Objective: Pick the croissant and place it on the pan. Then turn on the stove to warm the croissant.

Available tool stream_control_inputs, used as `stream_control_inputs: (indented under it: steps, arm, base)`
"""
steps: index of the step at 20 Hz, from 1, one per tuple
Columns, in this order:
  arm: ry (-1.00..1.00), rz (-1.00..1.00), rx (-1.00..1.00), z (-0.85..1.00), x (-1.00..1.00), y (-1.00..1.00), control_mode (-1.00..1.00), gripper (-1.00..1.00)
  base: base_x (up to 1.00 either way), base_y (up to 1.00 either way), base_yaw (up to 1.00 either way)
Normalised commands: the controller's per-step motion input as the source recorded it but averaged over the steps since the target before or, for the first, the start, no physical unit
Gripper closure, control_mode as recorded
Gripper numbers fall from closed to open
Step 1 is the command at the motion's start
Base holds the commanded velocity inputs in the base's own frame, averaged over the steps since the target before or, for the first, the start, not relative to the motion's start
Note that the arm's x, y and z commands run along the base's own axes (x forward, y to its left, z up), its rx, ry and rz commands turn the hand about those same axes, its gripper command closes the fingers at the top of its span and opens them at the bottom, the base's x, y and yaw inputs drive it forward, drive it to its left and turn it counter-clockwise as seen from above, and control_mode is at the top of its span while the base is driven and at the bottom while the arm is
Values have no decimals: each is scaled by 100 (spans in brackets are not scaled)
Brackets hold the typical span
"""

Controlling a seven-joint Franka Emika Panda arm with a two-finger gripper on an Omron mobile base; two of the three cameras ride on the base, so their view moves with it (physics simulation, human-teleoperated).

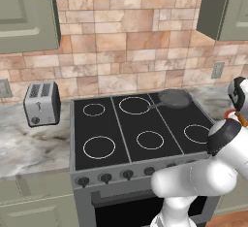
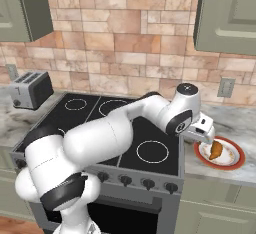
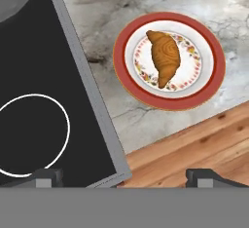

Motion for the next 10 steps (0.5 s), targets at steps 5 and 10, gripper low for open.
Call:
stream_control_inputs:
  steps: [5, 10]
  arm:
    - [0, -5, 0, -18, 15, -22, -100, -100]
    - [0, -5, 0, -25, 12, -18, -100, -100]
  base:
    - [0, 0, 0]
    - [0, 0, 0]
